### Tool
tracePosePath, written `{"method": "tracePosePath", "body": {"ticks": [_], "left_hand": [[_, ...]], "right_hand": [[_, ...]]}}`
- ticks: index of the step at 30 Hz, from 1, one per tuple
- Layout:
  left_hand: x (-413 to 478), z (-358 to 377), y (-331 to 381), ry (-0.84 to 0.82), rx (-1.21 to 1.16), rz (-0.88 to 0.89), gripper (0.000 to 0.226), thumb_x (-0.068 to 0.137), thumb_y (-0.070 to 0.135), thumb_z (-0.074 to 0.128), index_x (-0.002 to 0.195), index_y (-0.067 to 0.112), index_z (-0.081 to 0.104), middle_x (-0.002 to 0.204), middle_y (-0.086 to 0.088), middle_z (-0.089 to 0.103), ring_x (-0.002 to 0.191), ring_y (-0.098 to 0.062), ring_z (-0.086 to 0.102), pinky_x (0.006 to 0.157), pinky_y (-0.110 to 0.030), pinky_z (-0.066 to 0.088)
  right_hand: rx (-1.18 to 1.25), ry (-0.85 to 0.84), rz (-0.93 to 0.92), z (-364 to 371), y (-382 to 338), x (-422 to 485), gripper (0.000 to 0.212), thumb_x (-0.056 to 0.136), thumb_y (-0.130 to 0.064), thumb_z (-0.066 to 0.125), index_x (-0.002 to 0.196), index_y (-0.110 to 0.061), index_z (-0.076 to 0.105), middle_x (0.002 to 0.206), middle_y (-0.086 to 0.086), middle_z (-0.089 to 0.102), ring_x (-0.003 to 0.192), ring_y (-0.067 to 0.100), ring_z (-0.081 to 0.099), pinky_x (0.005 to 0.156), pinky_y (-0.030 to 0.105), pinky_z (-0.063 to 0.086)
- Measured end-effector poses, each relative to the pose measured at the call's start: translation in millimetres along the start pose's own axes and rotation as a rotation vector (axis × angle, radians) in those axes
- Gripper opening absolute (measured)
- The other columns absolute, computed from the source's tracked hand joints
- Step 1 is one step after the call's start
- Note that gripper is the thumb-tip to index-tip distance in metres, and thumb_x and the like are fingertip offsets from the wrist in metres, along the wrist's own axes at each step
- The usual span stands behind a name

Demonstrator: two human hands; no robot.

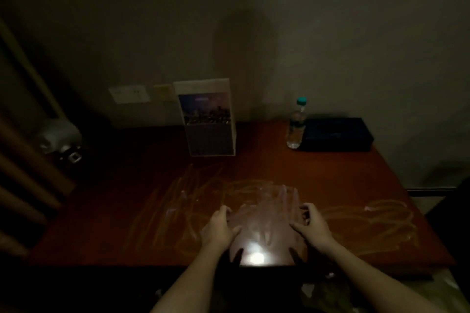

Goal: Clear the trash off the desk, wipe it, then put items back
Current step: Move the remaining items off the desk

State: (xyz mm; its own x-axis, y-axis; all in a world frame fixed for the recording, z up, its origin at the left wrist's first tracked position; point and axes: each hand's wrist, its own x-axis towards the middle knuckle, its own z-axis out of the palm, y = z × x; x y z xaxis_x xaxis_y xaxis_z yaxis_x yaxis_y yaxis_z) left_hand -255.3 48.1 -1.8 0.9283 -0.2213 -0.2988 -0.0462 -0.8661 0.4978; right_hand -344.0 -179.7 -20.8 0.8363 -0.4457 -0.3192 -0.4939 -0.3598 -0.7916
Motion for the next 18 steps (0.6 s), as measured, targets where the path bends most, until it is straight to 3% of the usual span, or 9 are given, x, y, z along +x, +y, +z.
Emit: {"method": "tracePosePath", "body": {"ticks": [6, 10, 15, 18], "left_hand": [[72, 0, 78, 0.072, 0.015, 0.078, 0.052, 0.083, 0.043, 0.067, 0.126, 0.035, 0.040, 0.126, 0.009, 0.053, 0.111, -0.011, 0.056, 0.083, -0.027, 0.046], [85, 7, 77, 0.093, 0.050, 0.066, 0.067, 0.084, 0.044, 0.065, 0.139, 0.035, 0.026, 0.139, 0.010, 0.042, 0.119, -0.010, 0.053, 0.089, -0.028, 0.046], [134, -25, 55, 0.208, 0.106, 0.000, 0.093, 0.079, 0.051, 0.068, 0.149, 0.028, 0.011, 0.149, 0.000, 0.025, 0.129, -0.019, 0.043, 0.096, -0.036, 0.046], [178, -64, 58, 0.312, 0.000, -0.056, 0.113, 0.071, 0.048, 0.078, 0.151, 0.024, 0.002, 0.153, -0.009, 0.013, 0.133, -0.031, 0.036, 0.098, -0.045, 0.044]], "right_hand": [[0.078, 0.102, 0.000, -70, -9, 87, 0.088, 0.072, -0.034, 0.081, 0.142, -0.018, 0.029, 0.145, 0.009, 0.035, 0.130, 0.026, 0.039, 0.100, 0.041, 0.043], [0.121, 0.143, 0.002, -88, -31, 143, 0.112, 0.063, -0.046, 0.083, 0.149, -0.025, 0.015, 0.155, 0.007, 0.020, 0.140, 0.029, 0.024, 0.110, 0.050, 0.032], [0.156, 0.223, -0.064, -96, -78, 220, 0.118, 0.064, -0.039, 0.085, 0.151, -0.021, 0.007, 0.158, 0.007, 0.012, 0.143, 0.031, 0.014, 0.114, 0.050, 0.022], [0.194, 0.282, -0.055, -101, -100, 257, 0.119, 0.063, -0.031, 0.087, 0.151, -0.018, 0.008, 0.157, 0.008, 0.014, 0.143, 0.033, 0.014, 0.115, 0.052, 0.020]]}}
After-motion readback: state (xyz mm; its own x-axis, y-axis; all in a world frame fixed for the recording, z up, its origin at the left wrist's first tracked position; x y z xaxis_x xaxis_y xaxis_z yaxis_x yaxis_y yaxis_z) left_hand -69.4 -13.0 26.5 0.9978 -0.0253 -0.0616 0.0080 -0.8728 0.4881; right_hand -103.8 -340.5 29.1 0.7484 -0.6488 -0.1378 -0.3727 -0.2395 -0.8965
